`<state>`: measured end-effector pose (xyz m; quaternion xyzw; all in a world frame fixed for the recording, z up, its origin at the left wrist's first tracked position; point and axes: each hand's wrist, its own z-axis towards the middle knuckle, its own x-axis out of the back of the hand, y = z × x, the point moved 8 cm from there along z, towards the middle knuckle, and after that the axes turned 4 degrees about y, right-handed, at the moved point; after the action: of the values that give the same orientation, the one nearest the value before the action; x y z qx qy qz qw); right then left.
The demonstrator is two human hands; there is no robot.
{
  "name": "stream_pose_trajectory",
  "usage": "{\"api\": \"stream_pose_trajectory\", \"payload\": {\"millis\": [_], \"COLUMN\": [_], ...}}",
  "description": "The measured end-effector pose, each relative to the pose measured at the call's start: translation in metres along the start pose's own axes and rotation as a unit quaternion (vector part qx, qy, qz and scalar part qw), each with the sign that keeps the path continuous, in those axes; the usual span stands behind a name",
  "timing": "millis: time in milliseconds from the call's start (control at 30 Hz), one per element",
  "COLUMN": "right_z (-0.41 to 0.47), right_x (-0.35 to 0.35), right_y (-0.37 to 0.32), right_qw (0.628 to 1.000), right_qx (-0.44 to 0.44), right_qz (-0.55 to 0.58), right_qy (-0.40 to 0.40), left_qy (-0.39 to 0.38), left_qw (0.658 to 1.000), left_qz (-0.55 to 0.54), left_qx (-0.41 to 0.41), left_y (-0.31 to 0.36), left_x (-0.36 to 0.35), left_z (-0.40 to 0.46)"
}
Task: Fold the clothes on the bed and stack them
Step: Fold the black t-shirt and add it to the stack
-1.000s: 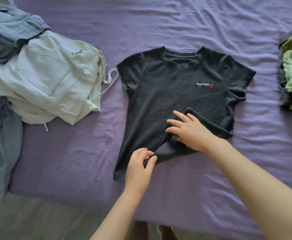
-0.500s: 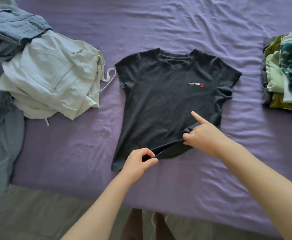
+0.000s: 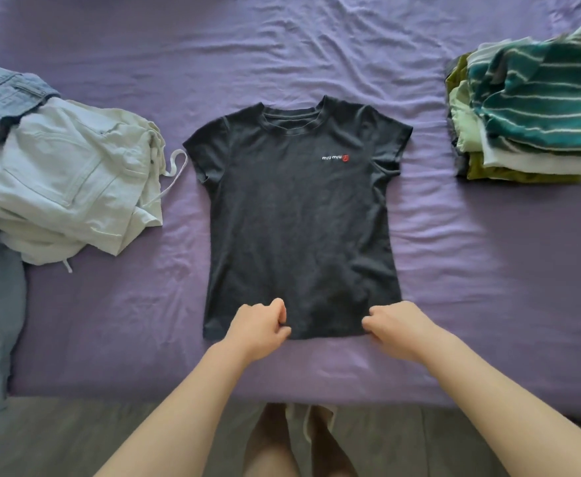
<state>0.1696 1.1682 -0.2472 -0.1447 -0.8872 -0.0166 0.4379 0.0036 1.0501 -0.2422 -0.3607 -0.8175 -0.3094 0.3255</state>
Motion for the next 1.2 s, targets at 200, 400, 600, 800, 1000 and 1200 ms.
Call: {"api": "stream_pose_trajectory", "payload": {"millis": [200,400,600,800,1000,1200], "right_z": [0.02,0.026,0.046,0.027,0.065,0.124], "right_x": [-0.003,0.025,0.022,0.008,0.067,0.103], "right_y": [0.01,0.043,0.085,0.099,0.128,0.191], "right_qw": [0.988,0.95,0.89,0.856,0.846,0.764], "right_qx": [-0.105,-0.222,-0.346,-0.4,-0.364,-0.423], "right_qz": [0.113,0.155,0.256,0.294,0.3,0.382], "right_qy": [0.023,0.157,0.154,0.145,0.248,0.304], "left_qy": [0.069,0.037,0.038,-0.028,0.04,0.099], "left_qw": [0.984,0.976,0.951,0.948,0.967,0.956], "left_qz": [0.133,0.168,0.239,0.245,0.178,0.196], "left_qx": [-0.098,-0.131,-0.19,-0.199,-0.179,-0.193], "left_y": [0.038,0.061,0.078,0.072,0.082,0.1], "left_x": [-0.001,-0.001,0.009,-0.002,0.039,0.1], "left_z": [0.032,0.072,0.112,0.12,0.162,0.26]}}
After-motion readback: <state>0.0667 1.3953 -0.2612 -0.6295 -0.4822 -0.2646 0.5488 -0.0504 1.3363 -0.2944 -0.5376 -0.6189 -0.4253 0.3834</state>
